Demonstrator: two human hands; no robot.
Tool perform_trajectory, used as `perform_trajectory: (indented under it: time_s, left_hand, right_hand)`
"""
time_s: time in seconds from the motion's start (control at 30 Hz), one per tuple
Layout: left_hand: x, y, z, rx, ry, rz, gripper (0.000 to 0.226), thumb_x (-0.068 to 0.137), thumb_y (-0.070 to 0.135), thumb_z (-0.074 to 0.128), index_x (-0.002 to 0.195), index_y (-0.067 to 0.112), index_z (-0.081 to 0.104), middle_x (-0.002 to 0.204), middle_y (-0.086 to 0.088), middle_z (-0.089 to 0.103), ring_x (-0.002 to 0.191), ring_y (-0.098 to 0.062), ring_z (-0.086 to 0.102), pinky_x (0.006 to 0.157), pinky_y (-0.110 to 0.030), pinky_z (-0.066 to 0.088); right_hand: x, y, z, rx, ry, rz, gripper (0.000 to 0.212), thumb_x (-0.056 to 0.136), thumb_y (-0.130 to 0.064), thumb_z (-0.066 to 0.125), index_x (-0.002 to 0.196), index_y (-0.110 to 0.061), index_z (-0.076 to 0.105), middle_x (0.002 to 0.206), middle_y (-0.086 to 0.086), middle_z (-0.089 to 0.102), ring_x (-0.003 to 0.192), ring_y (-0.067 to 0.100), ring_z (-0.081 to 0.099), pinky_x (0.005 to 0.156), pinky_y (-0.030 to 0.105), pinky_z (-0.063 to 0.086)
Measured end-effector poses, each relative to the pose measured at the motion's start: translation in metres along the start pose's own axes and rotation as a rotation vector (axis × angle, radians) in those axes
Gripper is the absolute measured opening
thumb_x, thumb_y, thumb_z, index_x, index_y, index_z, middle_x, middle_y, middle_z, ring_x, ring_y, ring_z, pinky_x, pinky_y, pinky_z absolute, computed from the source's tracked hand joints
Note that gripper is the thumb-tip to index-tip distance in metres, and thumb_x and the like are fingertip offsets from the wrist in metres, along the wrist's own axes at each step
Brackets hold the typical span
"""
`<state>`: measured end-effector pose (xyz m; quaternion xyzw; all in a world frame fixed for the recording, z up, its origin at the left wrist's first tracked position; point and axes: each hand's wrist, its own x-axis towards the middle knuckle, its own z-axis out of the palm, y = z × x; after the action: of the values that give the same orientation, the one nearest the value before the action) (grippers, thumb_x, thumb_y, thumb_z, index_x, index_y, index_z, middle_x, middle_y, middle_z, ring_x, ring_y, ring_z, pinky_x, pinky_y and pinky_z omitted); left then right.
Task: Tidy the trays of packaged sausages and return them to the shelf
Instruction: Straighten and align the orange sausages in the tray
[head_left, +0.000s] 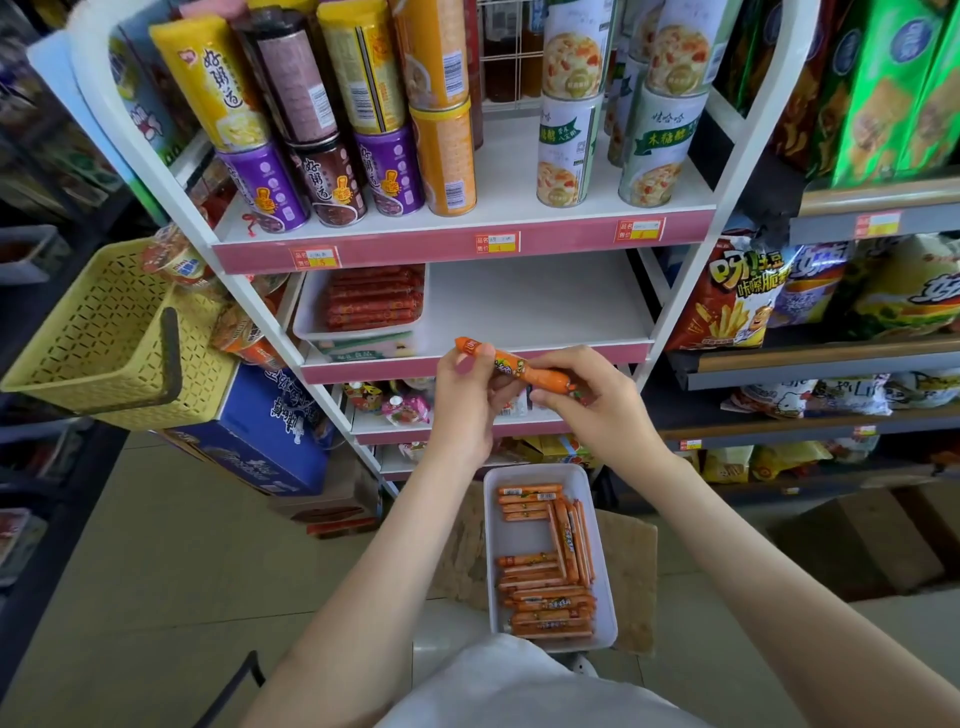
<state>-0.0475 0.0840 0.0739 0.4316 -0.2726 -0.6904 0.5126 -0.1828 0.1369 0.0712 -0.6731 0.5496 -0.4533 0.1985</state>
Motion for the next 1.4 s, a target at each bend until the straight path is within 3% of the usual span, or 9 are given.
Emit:
perform_trajectory:
  time_s: [0.17,0.27,0.4,0.63,0.87,0.97,1.17,1.3,1.4]
  left_hand:
    - [-0.001,-0.004,0.001,0.129,-0.059,-0.043,0.033,0.099,0.022,0.048,0.118,-0.004,0.05,0.084,-0.013,0.067,0.071,-0.018,0.068,0.063,-0.027,0.056]
    - [-0.005,-0.008,0.002,0.583,-0.064,-0.075,0.015,0.098,0.02,0.048,0.11,0.013,0.054,0.103,-0.013,0.066,0.084,-0.02,0.064,0.074,-0.029,0.056]
    - [-0.017,-0.016,-0.001,1.11,-0.325,0.211,0.037,0.094,0.006,0.047,0.127,0.022,0.052,0.127,0.002,0.054,0.113,-0.011,0.051,0.093,-0.023,0.043]
    - [-0.02,-0.031,0.002,1.133,-0.382,0.248,0.019,0.092,0.004,0.048,0.091,0.023,0.051,0.079,0.016,0.053,0.076,-0.001,0.054,0.063,-0.006,0.04]
    - [0.009,-0.089,-0.026,1.267,-0.541,0.051,0.023,0.094,0.029,0.055,0.115,0.023,0.063,0.101,0.003,0.069,0.087,-0.004,0.058,0.068,-0.005,0.038]
    - [0.025,-0.148,-0.064,1.432,-0.501,-0.086,0.02,0.096,0.034,0.051,0.11,0.029,0.064,0.098,0.001,0.07,0.089,-0.015,0.064,0.08,-0.029,0.051]
    - [0.054,-0.227,-0.148,1.575,-0.417,-0.22,0.028,0.098,0.016,0.042,0.11,0.019,0.067,0.103,-0.003,0.065,0.097,-0.025,0.061,0.075,-0.029,0.044]
    - [0.07,-0.285,-0.186,1.735,-0.496,-0.181,0.03,0.093,0.011,0.046,0.12,0.017,0.06,0.111,-0.007,0.063,0.101,-0.027,0.058,0.079,-0.032,0.044]
    - [0.077,-0.332,-0.2,1.9,-0.629,-0.134,0.045,0.085,0.009,0.052,0.129,0.017,0.053,0.119,-0.005,0.06,0.111,-0.028,0.055,0.095,-0.036,0.041]
  right_hand:
    - [0.002,-0.003,-0.002,-0.054,0.038,-0.125,0.029,0.084,-0.028,0.063,0.107,-0.011,0.068,0.107,-0.009,0.059,0.105,0.006,0.05,0.095,0.008,0.033]
    - [0.002,-0.003,-0.003,-0.016,0.017,-0.089,0.023,0.084,-0.024,0.066,0.105,-0.014,0.067,0.104,-0.014,0.058,0.102,0.005,0.052,0.091,0.012,0.04]
    - [-0.001,0.0,-0.001,0.042,0.009,0.093,0.022,0.084,-0.014,0.07,0.1,-0.025,0.06,0.094,-0.022,0.055,0.092,0.003,0.056,0.082,0.017,0.047]
    - [-0.011,0.012,0.008,-0.084,-0.038,-0.043,0.041,0.086,-0.028,0.06,0.126,-0.02,0.057,0.115,-0.009,0.052,0.113,-0.003,0.042,0.095,0.009,0.038]
    - [-0.047,0.066,0.021,0.201,-0.064,0.556,0.012,0.096,-0.018,0.055,0.094,-0.03,0.054,0.086,-0.008,0.065,0.079,0.0,0.062,0.066,0.012,0.048]
    - [-0.074,0.124,0.039,0.117,-0.006,0.809,0.005,0.097,-0.026,0.051,0.093,-0.025,0.05,0.077,-0.005,0.063,0.069,0.011,0.063,0.056,0.02,0.046]
    - [-0.134,0.23,0.101,-0.004,-0.22,1.05,0.053,0.093,-0.015,0.055,0.138,-0.01,0.029,0.11,0.01,0.059,0.098,0.036,0.06,0.069,0.033,0.041]
    - [-0.171,0.282,0.157,-0.205,-0.368,0.904,0.072,0.095,-0.005,0.038,0.154,-0.027,0.001,0.149,0.008,0.025,0.118,0.032,0.043,0.088,0.043,0.046]
    - [-0.185,0.311,0.184,-0.298,-0.461,0.858,0.07,0.099,-0.008,0.034,0.152,-0.033,-0.005,0.16,0.0,-0.002,0.143,0.029,0.011,0.115,0.046,0.022]
